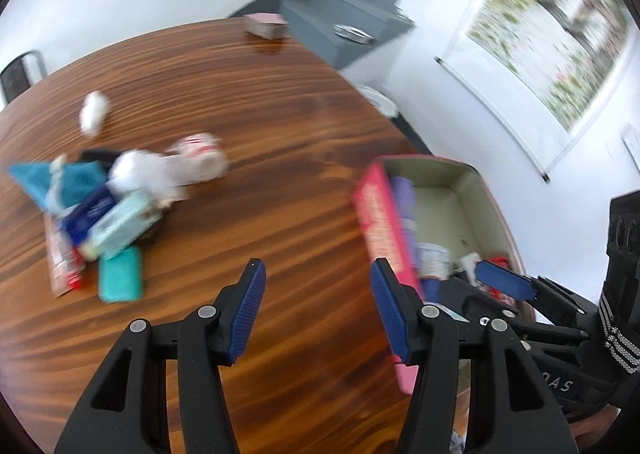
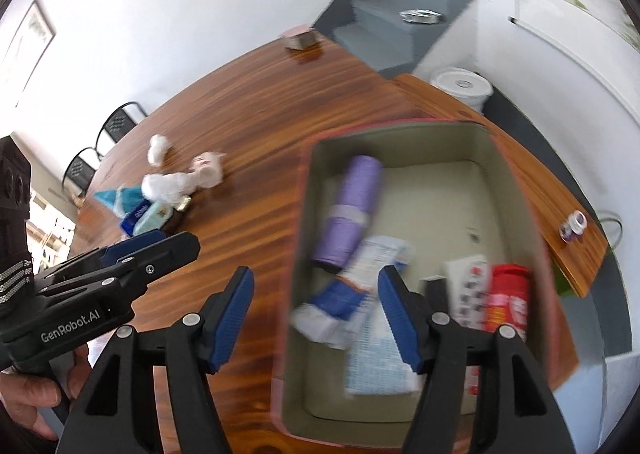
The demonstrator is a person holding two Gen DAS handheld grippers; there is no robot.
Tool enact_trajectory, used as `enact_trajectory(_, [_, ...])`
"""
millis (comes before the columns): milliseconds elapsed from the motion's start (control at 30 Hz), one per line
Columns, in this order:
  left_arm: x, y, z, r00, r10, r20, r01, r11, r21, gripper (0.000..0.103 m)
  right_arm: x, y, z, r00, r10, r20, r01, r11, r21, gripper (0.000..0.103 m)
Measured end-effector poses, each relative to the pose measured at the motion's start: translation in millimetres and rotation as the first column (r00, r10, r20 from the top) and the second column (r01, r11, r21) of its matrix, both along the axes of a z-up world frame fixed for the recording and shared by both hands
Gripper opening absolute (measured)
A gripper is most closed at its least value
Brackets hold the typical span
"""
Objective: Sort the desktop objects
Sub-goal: 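Open both tools to drop the purple roll and black tube into the box, then grasp the beige foundation tube with the left tool while the right tool reaches the clutter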
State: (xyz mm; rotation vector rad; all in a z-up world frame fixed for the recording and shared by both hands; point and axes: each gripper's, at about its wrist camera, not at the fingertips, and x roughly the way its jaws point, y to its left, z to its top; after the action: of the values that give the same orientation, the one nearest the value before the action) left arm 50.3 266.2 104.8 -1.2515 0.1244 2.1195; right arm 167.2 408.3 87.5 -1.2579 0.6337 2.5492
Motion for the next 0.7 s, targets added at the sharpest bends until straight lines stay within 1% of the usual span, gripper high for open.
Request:
enact_trajectory(133, [-17.1,-42.0,-2.2,0.995,0.095,0.007,-0.095,0.995,-0.002,0.058,-19.1,-27.6,0.9,0.999,0.052,0.001,-0.052,0.999,0.006,0.075])
enact_trajectory(267, [-31.7,-84.8,-9.0,0.983,0.185,0.005,-0.185,0.982,-0.027,0.058,-34.2,-51.6,-1.1,0.995,0.094,0.013,-0.094,0.996,0.006,0.076])
enact_trajectory(467, [-59.0,-145.8,-28.2,0.947,0.318,0.044,-0.316,0.947,-0.052,0.058,-53.1,-80.1,-8.4,0.989,0.138,0.049,-0.138,0.990,0.004,0.076])
enact_trajectory(600, [-79.2,-172.8,-37.3,0.924,0.378,0.053,-0.375,0.925,-0.067,0.058,-60.4,-91.7,-12.8,0.987,0.142,0.072,-0.143,0.990,0.006,0.076])
enact_trajectory(700, [-95.0,-185.4,-43.8,0.913,0.405,0.040,-0.400,0.912,-0.094,0.058,-63.9,-97.9,-15.7,0.986,0.141,0.090,-0.142,0.990,0.009,0.076])
